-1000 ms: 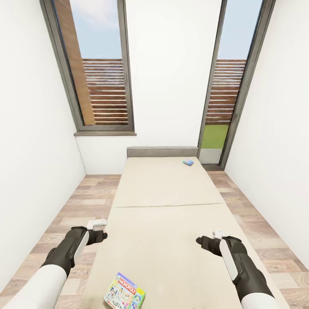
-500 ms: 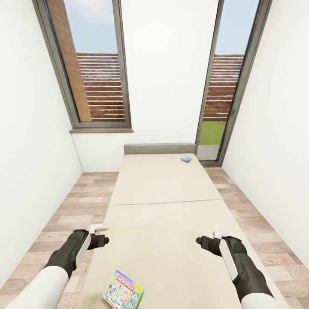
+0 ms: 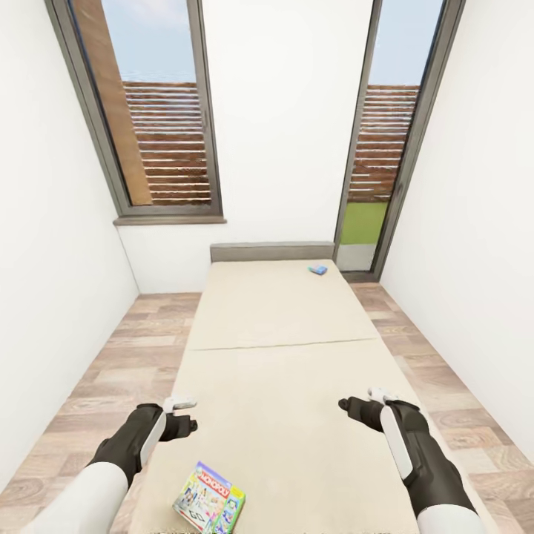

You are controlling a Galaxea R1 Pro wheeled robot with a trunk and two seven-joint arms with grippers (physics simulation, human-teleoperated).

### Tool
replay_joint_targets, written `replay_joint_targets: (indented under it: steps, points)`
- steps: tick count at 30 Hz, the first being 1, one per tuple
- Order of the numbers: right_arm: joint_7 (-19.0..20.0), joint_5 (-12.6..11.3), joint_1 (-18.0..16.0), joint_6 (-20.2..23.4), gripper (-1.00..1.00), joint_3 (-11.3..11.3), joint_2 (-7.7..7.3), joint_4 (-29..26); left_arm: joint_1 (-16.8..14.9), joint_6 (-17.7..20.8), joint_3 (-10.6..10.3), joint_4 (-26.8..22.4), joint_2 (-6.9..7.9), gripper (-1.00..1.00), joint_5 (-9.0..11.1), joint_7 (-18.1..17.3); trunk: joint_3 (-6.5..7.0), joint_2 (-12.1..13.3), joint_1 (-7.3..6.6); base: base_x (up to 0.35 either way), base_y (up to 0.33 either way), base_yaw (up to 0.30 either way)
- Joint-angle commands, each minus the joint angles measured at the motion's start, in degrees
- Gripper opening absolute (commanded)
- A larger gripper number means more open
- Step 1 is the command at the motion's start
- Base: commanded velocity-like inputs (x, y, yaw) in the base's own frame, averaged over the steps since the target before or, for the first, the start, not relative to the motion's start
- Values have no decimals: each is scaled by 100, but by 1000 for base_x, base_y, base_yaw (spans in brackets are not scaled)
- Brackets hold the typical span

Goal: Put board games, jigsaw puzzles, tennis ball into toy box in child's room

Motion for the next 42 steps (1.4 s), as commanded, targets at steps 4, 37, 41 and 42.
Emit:
replay_joint_targets:
  steps: [4,37,41,42]
  points:
    - [-30,-87,115,165,100,202,2,-592,-6,-3,26,3,-7,100,12,-19,-49,-10,2,0,0,-13]
    - [859,-466,714,1146,100,1245,13,-2613,-48,-256,77,-14,-93,100,52,-33,-360,-10,2,0,0,-1]
    - [886,-468,715,1150,100,1234,-16,-2651,-98,-239,71,-21,-368,100,42,-30,-397,-10,2,0,0,0]
    - [899,-468,717,1151,100,1237,-20,-2655,-155,-240,70,-23,-436,100,40,-26,-407,-10,2,0,0,0]
